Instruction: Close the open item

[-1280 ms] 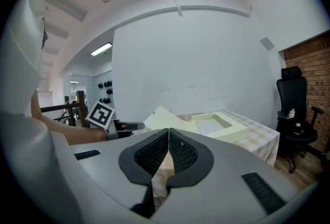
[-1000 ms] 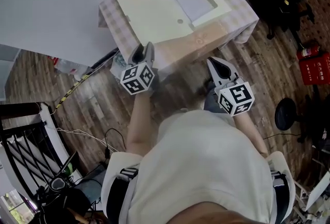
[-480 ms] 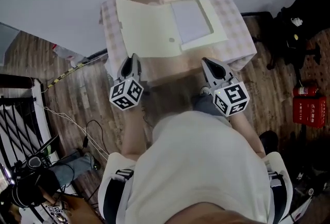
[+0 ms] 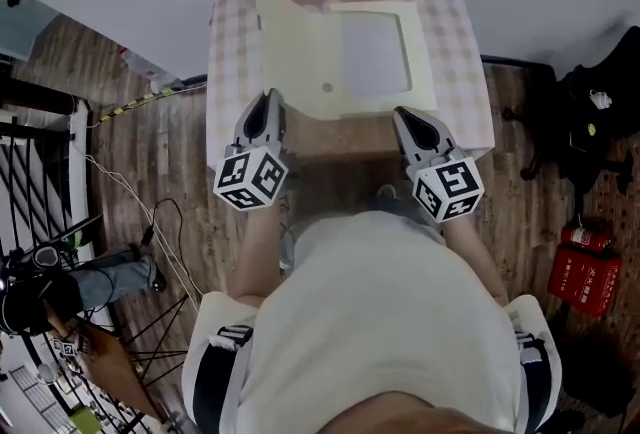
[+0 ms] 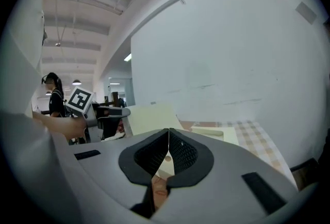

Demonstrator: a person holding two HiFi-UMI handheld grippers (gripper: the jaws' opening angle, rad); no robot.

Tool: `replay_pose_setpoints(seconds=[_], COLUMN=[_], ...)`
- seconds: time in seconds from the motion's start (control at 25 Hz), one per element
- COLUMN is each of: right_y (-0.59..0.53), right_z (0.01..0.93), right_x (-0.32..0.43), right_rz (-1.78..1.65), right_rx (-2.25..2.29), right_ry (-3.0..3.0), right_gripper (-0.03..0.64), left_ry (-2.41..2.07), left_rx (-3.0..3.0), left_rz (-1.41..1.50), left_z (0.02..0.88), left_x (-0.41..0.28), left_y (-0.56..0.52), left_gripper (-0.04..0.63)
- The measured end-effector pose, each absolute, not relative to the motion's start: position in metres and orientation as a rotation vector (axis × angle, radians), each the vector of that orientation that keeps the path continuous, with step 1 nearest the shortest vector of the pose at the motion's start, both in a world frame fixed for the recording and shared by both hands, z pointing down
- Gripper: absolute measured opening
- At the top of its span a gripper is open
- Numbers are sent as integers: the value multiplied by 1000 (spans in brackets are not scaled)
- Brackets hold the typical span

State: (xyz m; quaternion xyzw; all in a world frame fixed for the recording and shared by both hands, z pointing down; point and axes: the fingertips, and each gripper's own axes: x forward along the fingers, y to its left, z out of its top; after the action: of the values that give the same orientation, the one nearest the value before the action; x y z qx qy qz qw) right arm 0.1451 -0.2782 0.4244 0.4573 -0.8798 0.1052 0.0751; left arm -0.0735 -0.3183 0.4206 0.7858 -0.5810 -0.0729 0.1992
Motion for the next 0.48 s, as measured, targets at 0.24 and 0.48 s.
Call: replay_pose_setpoints(seconds=[0.24, 0.48], right_y=[-298, -314], right_z=[426, 432], right_x=[179, 218], right_rz=[307, 326], right_rx=[1308, 1312], right_ry=[-2667, -2669], right_gripper=[0, 0], left_ry=[-1596, -1500], left_rx=[2222, 2256], left_rz=[-242, -206], left_z=[410, 413], left_x=[-27, 32], left_y=[-319, -318], left_gripper=[23, 23])
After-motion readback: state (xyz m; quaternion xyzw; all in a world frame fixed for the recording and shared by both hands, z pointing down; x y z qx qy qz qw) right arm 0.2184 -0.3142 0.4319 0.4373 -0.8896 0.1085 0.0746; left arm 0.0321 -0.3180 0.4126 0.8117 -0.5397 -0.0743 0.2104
